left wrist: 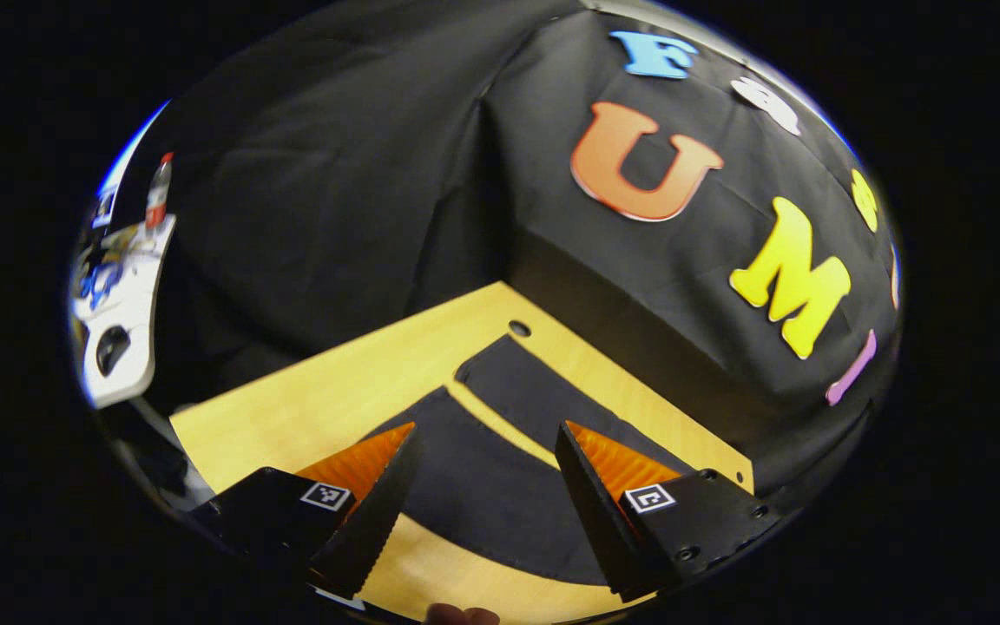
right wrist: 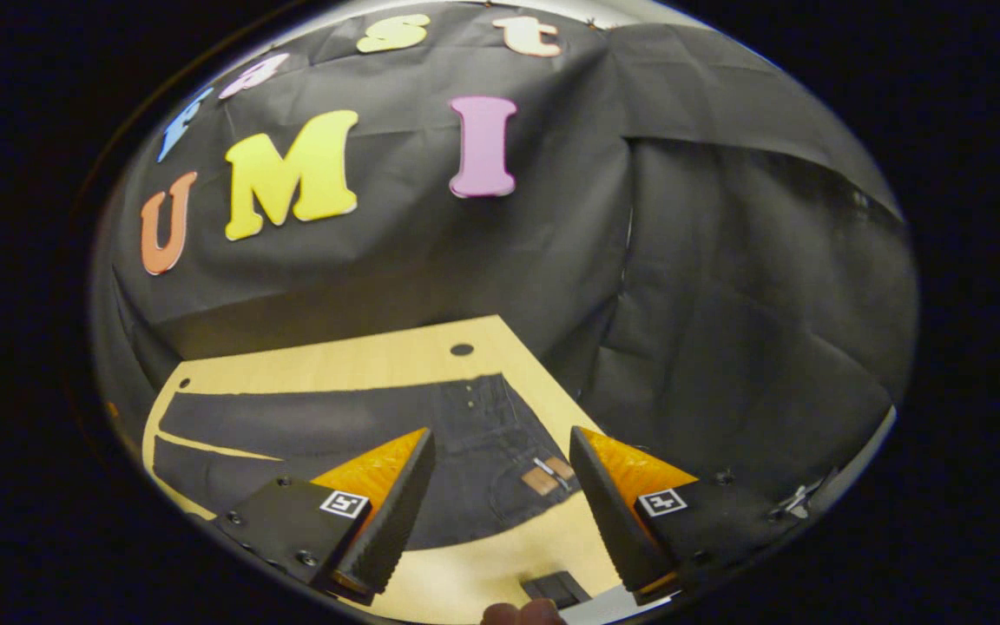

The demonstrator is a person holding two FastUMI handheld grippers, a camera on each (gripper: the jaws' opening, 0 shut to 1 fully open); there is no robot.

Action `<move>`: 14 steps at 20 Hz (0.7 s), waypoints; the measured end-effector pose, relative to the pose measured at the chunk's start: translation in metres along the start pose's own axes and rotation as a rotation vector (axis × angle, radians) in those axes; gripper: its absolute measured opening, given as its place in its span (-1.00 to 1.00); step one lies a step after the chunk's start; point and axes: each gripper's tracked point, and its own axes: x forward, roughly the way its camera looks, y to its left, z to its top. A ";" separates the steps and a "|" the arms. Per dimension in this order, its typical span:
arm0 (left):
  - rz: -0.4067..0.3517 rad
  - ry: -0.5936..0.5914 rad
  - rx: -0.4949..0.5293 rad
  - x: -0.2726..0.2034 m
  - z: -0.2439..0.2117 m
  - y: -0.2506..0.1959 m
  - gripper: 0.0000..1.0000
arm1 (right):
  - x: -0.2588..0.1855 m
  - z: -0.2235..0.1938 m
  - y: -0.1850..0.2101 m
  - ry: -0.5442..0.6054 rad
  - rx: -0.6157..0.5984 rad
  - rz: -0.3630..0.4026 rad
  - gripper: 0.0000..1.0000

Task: Grasp the waist and the cuffs of the jeans and fold them to make the two legs overlap; first hold the waist and fold one-third of the jeans toward the cuffs, then hold the cuffs and fold the remaining one-third in the same direction to finish folding.

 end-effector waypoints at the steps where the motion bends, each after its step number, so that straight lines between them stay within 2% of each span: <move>1: 0.019 0.047 -0.049 0.005 -0.015 0.014 0.97 | 0.004 -0.009 -0.004 0.034 0.027 -0.005 0.87; 2: 0.031 0.083 -0.113 0.010 -0.025 0.021 0.98 | 0.007 -0.015 -0.004 0.063 0.058 -0.008 0.94; 4: 0.045 0.151 -0.265 0.013 -0.041 0.032 0.97 | 0.013 -0.027 -0.004 0.098 0.086 -0.010 0.89; 5: 0.048 0.173 -0.336 0.015 -0.050 0.036 0.97 | 0.013 -0.033 -0.006 0.109 0.092 -0.007 0.94; 7: 0.040 0.184 -0.478 0.025 -0.055 0.044 0.97 | 0.013 -0.042 -0.006 0.138 0.118 -0.003 0.89; 9: 0.064 0.189 -0.580 0.038 -0.061 0.052 0.96 | 0.017 -0.053 -0.008 0.171 0.167 -0.013 0.94; 12: 0.092 0.193 -0.636 0.048 -0.067 0.068 0.96 | 0.019 -0.062 -0.013 0.196 0.213 -0.034 0.94; 13: 0.098 0.191 -0.639 0.049 -0.066 0.073 0.97 | 0.021 -0.065 -0.016 0.201 0.222 -0.040 0.87; 14: 0.104 0.184 -0.639 0.053 -0.064 0.076 0.97 | 0.023 -0.069 -0.017 0.212 0.234 -0.041 0.94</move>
